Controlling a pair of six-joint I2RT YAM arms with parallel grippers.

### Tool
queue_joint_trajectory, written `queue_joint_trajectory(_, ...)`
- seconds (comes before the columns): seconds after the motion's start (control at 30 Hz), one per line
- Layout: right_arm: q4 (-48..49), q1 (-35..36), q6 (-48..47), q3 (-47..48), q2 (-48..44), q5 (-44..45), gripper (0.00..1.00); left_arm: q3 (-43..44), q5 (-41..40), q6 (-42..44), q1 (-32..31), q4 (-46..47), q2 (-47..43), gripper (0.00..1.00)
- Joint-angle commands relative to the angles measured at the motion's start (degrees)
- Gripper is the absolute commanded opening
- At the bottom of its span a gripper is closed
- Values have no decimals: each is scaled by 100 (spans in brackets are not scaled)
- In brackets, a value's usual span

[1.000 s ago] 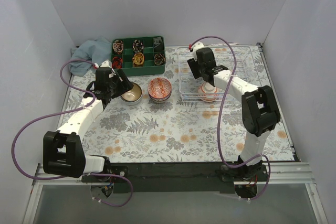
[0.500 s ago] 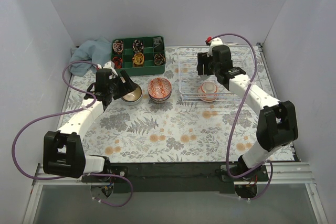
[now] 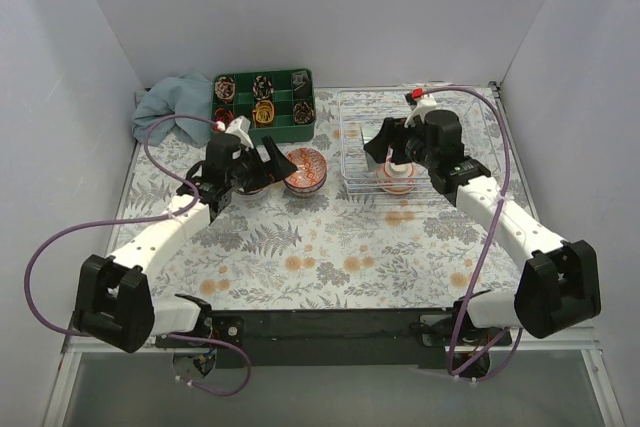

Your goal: Unload the bowls from the dish rack

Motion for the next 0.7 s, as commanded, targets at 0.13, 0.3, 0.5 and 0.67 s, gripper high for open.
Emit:
queue_joint_trajectory(0.13, 1745, 15, 1381, -923, -841, -1372, 22, -234, -297, -744, -743, 1134, -38, 86)
queue_joint_trajectory(0.3, 2308, 24, 1926, -1381, -1140, -1846, 22, -322, -517, -946, -1208, 1601, 112, 86)
queue_joint_trajectory(0.5, 3020, 68, 2585, -1873, -1412, -2145, 22, -489, -816, -1253, -1639, 2164, 314, 83)
queue_joint_trajectory(0.67, 3319, 94, 2901, -2049, -1535, -2348, 22, -594, -1062, -1587, -1842, 2411, 507, 78)
